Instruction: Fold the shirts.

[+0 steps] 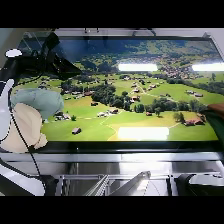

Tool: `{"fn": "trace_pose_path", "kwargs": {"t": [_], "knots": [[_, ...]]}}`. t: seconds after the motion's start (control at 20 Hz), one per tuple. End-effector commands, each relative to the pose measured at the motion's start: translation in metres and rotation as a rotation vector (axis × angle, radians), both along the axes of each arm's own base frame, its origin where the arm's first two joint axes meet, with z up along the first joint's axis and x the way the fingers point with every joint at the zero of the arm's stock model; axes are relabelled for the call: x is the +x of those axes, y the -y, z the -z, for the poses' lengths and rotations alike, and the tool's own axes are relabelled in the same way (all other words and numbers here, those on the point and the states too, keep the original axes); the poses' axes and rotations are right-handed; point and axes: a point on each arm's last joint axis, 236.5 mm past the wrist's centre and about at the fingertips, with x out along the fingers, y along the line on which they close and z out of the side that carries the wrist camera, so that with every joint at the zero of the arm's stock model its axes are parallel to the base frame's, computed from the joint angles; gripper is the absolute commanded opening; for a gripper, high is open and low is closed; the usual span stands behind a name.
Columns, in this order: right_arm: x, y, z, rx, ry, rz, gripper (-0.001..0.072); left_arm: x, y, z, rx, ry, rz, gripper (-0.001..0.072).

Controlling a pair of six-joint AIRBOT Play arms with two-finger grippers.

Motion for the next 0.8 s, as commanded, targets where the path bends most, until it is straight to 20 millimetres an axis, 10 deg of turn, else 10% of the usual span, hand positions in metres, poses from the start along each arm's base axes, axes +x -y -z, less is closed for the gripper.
{"fn": "trace_pose_path", "kwargs": {"t": [0.0,0.4,0.45,0.5,0.55,0.75], "knots": [[-0.034,0.001,0.008,0.007,-0.139,0.025,0.0023,-0.001,0.002,0.004,-0.010,-0.020,0.012,0.0014],[-0.122,-0.019,0.102,0.116,-0.493,0.015,0.0033,-0.010,0.001,0.000,-0.014,-0.021,0.049,0.0014],[-0.120,-0.016,0.112,0.104,-0.485,-0.003,0.0204,-0.010,0.001,0.000,-0.014,-0.021,0.050,0.0014],[-0.118,-0.014,0.117,0.105,-0.485,-0.010,0.0566,-0.010,0.001,0.000,-0.015,-0.021,0.050,0.0013],[-0.118,-0.014,0.119,0.113,-0.491,-0.013,0.0692,-0.010,0.001,0.000,-0.015,-0.021,0.049,0.0014],[-0.114,-0.013,0.110,0.109,-0.480,-0.004,0.0691,-0.009,0.001,0.000,-0.016,-0.020,0.044,0.0014]]}}
